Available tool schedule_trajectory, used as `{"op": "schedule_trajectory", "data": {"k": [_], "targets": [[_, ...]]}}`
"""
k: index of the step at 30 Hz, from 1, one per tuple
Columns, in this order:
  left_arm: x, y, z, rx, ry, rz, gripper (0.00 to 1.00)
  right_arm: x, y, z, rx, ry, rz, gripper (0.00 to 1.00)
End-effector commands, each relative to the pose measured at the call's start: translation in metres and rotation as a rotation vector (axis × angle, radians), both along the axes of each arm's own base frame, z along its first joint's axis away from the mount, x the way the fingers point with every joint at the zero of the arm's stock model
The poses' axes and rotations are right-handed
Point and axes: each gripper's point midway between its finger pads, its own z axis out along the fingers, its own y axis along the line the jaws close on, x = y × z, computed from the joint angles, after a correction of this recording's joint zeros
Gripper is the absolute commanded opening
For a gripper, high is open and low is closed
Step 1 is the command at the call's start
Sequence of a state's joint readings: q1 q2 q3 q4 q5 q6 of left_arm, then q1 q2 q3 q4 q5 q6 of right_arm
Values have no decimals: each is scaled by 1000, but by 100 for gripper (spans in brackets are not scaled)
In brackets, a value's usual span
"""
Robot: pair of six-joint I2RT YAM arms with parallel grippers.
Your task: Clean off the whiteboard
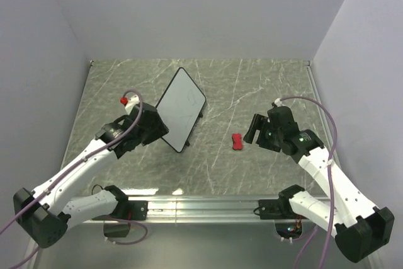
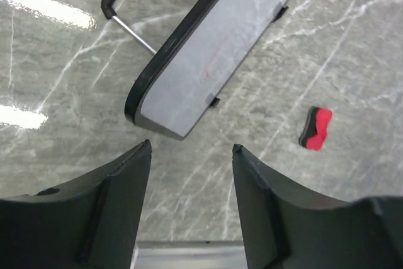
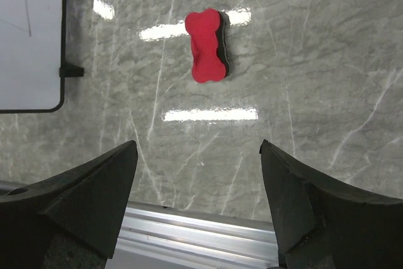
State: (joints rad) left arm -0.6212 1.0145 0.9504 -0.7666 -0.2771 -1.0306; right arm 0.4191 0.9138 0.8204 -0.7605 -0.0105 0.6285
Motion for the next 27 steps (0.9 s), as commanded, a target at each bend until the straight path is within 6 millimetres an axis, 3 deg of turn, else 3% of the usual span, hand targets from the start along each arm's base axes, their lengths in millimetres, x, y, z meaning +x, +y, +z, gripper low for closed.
{"op": "schedule_trajectory", "data": {"k": [1, 5, 13, 20, 25, 27], "targets": [[16, 1, -1, 4, -63, 89, 60, -2, -8, 5, -45, -28, 7, 86], [19, -1, -33, 65, -3, 106, 55, -4, -6, 6, -38, -17, 16, 86], [28, -10, -44, 100, -13, 103, 50, -6, -11, 4, -69, 2, 14, 85], [35, -10, -62, 125, -23, 111, 22, -4, -11, -1, -96, 35, 26, 84], [42, -16, -66, 103, -76, 91, 19, 3, -8, -8, -120, 71, 41, 84], [43, -14, -65, 99, -98, 91, 29, 7, -6, -9, -128, 89, 46, 83]]}}
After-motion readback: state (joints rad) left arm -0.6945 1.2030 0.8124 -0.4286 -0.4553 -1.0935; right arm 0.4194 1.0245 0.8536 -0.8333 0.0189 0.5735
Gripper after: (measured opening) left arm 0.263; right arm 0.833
